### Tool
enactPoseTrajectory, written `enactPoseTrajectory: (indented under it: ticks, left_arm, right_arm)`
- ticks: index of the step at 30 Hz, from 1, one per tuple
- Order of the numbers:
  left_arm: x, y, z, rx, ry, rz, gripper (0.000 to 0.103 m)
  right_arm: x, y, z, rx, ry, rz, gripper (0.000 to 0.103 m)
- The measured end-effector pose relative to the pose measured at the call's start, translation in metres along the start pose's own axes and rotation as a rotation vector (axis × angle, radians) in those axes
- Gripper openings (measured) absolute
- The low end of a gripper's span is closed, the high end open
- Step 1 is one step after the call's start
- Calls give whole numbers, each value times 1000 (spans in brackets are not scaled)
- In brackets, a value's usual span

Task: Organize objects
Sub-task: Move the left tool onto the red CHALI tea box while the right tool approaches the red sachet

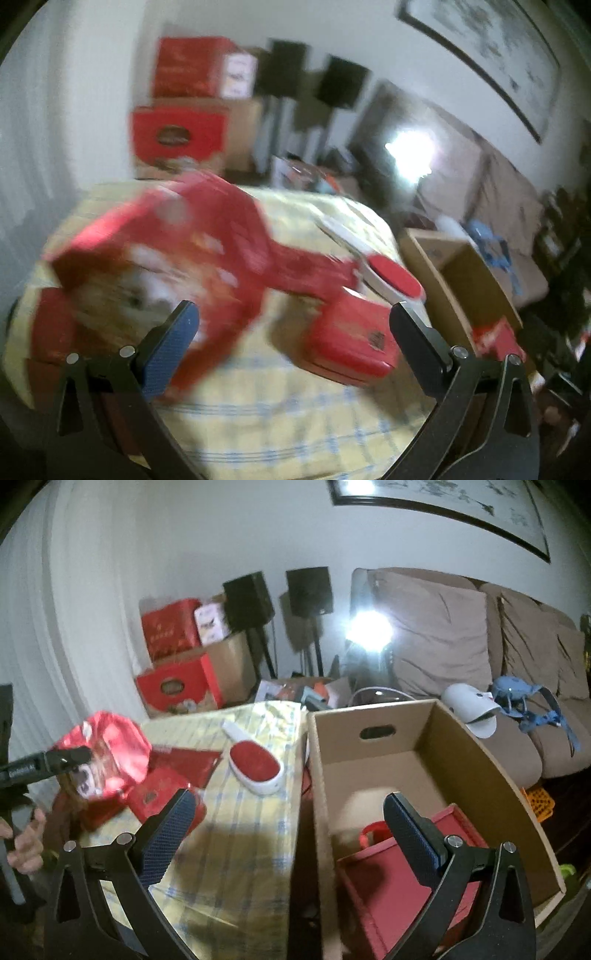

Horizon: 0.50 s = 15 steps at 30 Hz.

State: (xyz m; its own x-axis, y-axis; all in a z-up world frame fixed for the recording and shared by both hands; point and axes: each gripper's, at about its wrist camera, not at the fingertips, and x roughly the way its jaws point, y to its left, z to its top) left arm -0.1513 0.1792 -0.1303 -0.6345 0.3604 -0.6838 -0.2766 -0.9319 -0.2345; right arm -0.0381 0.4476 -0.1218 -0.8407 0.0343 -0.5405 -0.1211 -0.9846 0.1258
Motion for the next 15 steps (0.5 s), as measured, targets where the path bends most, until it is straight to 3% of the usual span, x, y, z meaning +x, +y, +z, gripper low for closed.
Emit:
enactPoseTrajectory:
  ticks: [5,12,15]
  left_arm:
    - [41,-27,-21,73,68,-45,103]
    - [67,-32,-27,117,26,-84,103]
    - [68,-38,-22,174,-1,-61,103]
  right_arm:
    - [0,8,-4,-44,-6,-10,102]
    - [-3,-12,-6,13,6,-16,102]
    - [-5,-16,-5,29,9,-5,102]
